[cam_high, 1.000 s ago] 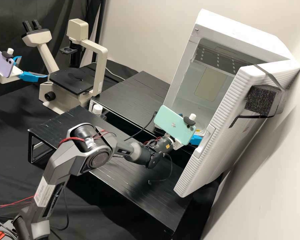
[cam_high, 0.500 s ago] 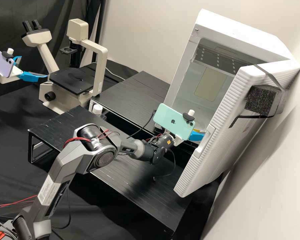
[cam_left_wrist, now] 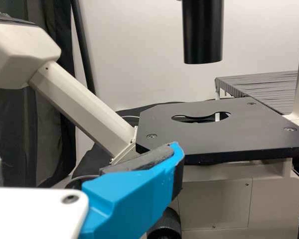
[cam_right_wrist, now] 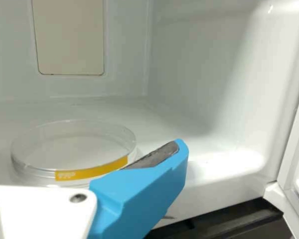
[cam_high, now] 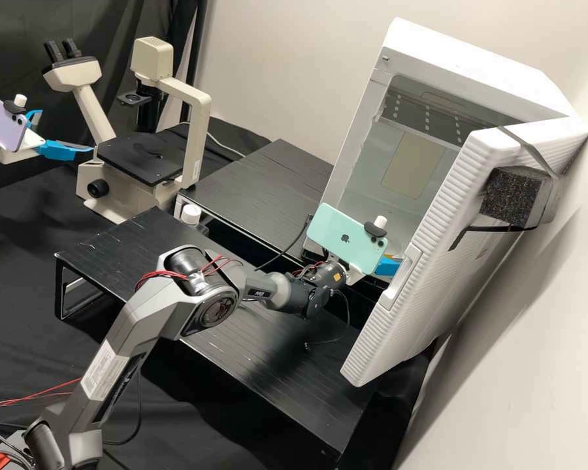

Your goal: Take out the petri dish and place it under the microscope.

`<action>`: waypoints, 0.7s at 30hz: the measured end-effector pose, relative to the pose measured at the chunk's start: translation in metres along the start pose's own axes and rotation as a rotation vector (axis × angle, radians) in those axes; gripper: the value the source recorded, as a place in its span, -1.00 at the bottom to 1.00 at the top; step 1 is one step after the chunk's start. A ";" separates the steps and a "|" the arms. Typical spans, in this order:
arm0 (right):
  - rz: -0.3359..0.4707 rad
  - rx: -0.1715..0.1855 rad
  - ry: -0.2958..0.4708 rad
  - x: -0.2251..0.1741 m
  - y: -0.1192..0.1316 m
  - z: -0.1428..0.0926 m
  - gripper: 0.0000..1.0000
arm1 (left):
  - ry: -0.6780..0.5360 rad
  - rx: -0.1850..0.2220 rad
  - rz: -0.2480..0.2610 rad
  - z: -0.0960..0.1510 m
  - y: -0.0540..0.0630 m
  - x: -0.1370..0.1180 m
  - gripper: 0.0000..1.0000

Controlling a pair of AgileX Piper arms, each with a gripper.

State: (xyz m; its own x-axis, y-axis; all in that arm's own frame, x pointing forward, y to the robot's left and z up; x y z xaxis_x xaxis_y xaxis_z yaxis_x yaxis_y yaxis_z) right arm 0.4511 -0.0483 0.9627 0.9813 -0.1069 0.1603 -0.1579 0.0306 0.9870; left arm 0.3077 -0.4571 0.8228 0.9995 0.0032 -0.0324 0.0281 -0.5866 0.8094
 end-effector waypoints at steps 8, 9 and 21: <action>-0.019 0.011 -0.010 0.002 -0.002 0.000 1.00 | 0.000 0.000 0.000 0.000 0.000 0.000 1.00; -0.023 0.008 -0.005 0.004 -0.002 -0.001 1.00 | 0.000 0.000 0.000 0.000 0.000 0.000 1.00; -0.060 -0.008 -0.012 0.013 -0.004 -0.003 -1.00 | 0.000 0.000 0.000 0.000 0.000 0.000 1.00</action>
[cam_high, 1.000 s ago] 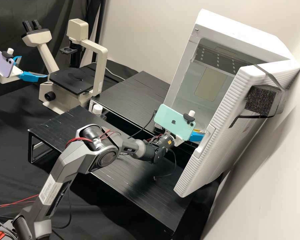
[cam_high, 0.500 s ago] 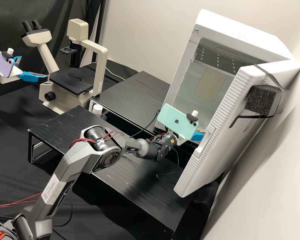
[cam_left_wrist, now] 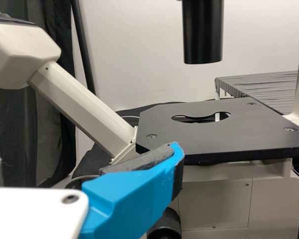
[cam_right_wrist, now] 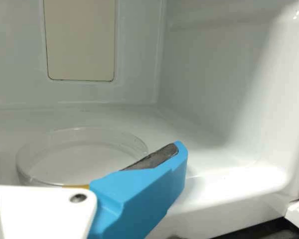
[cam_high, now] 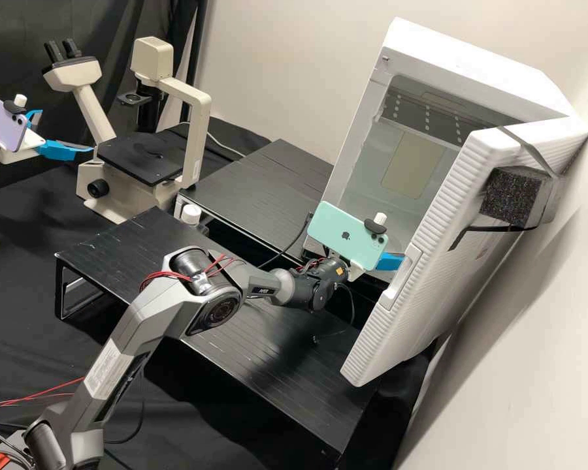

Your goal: Take out the petri dish and place it under the microscope.

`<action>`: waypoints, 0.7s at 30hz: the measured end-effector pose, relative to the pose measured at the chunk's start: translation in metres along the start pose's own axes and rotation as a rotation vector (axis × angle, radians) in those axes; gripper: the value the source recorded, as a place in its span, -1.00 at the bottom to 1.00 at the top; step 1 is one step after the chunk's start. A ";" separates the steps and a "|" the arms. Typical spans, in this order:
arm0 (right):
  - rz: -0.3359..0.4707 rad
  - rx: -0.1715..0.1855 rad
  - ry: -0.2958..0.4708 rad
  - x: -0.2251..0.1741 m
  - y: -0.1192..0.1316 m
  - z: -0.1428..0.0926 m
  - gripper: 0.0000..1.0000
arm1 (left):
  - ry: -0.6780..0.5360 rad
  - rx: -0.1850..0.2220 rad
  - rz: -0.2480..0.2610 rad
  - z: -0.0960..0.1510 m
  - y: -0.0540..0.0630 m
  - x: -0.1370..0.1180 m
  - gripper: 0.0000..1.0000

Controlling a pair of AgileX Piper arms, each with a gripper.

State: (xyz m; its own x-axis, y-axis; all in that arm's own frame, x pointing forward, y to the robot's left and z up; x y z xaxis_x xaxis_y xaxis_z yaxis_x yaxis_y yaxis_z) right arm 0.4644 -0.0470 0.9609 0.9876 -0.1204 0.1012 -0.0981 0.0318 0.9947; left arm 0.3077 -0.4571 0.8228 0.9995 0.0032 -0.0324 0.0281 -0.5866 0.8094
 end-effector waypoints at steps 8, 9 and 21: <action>-0.008 -0.002 -0.002 0.002 -0.001 0.001 -1.00 | 0.000 0.000 0.000 0.000 0.000 0.000 1.00; -0.009 0.005 -0.003 0.003 -0.001 0.001 -1.00 | 0.000 0.000 0.000 0.000 0.000 0.000 1.00; -0.018 -0.002 -0.002 0.005 -0.002 -0.002 -1.00 | 0.000 0.000 0.000 0.000 0.000 0.000 1.00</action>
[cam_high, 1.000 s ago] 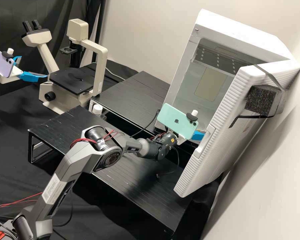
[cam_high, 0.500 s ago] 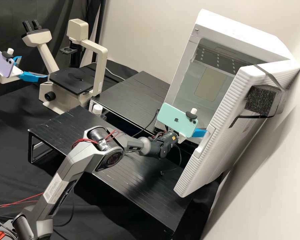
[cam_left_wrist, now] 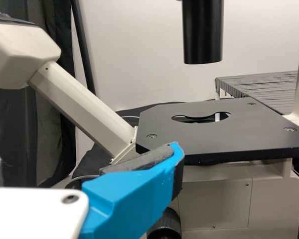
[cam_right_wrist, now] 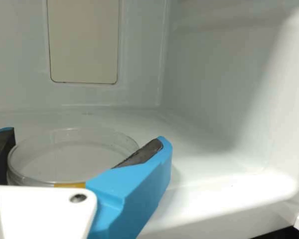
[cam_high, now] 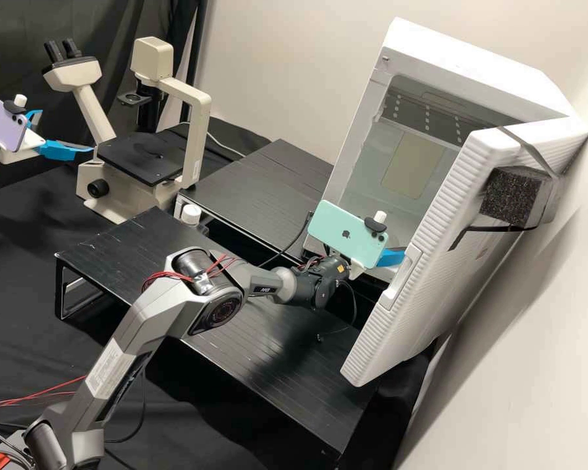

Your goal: Take out the petri dish and place it under the microscope.

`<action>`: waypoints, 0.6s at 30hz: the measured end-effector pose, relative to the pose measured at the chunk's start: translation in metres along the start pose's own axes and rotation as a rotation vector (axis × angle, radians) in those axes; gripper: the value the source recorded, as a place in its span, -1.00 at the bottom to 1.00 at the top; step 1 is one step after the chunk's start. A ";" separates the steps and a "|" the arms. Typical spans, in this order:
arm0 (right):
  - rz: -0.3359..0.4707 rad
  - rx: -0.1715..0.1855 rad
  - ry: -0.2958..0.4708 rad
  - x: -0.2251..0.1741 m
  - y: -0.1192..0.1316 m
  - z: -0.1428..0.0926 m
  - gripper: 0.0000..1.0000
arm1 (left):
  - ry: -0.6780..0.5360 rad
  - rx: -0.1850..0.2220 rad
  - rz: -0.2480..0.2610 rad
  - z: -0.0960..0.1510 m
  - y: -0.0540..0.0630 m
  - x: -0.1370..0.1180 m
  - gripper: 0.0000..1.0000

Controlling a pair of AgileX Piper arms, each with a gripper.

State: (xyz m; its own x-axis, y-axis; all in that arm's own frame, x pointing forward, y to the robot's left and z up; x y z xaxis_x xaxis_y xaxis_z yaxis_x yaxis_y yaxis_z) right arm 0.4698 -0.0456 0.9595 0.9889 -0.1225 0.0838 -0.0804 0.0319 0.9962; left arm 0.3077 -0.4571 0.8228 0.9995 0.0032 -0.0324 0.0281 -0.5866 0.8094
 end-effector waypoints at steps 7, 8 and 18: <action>-0.006 0.018 -0.003 0.001 -0.003 0.003 -1.00 | 0.000 0.000 0.000 0.000 0.000 0.000 1.00; -0.007 0.018 -0.004 0.002 -0.003 0.003 -1.00 | 0.000 0.000 0.000 0.000 0.000 0.000 1.00; -0.001 0.033 0.007 0.000 -0.006 0.004 -1.00 | 0.000 0.000 0.000 0.000 0.000 0.000 1.00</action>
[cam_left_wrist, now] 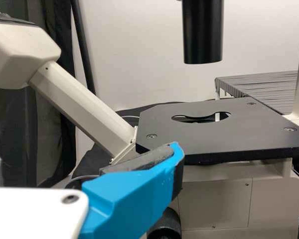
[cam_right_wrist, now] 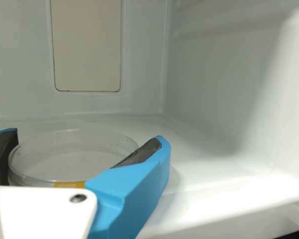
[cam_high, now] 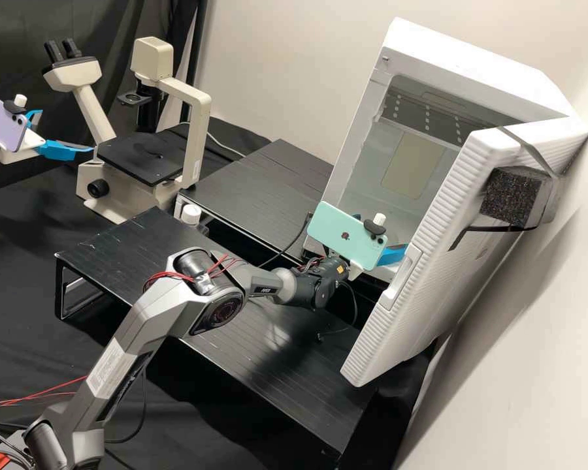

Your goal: Take out the petri dish and place it under the microscope.

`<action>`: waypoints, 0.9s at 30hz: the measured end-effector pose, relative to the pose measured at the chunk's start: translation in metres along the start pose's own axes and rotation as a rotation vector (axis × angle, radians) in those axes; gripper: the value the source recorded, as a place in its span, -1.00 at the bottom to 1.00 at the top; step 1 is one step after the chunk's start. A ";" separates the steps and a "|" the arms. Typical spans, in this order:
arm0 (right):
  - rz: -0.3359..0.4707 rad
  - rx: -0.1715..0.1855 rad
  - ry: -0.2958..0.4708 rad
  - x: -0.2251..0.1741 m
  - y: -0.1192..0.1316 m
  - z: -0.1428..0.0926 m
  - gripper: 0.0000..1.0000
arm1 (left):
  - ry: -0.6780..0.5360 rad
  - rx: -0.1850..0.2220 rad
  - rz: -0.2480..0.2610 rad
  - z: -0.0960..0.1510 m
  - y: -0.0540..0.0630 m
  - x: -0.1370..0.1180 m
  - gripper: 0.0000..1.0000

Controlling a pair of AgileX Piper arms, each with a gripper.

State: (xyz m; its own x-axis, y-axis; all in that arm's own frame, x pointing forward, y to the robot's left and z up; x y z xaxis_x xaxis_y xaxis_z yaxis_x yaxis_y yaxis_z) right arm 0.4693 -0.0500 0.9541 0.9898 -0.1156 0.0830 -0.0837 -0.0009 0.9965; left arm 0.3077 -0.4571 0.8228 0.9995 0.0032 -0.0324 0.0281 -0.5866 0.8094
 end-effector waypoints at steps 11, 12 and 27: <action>0.076 -0.011 -0.020 -0.032 0.009 0.017 -1.00 | 0.000 0.000 0.000 0.000 0.000 0.000 1.00; 0.086 -0.008 -0.024 -0.035 0.011 0.019 -1.00 | 0.000 0.000 0.000 0.000 0.000 0.000 1.00; 0.160 -0.005 -0.018 -0.096 0.018 0.032 -1.00 | 0.000 0.000 0.000 0.000 0.000 0.000 1.00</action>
State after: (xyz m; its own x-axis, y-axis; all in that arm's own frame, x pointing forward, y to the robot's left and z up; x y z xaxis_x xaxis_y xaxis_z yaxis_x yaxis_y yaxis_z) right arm 0.3693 -0.0704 0.9637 0.9617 -0.1320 0.2403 -0.2392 0.0243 0.9707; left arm 0.3077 -0.4571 0.8228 0.9995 0.0032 -0.0324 0.0281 -0.5866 0.8094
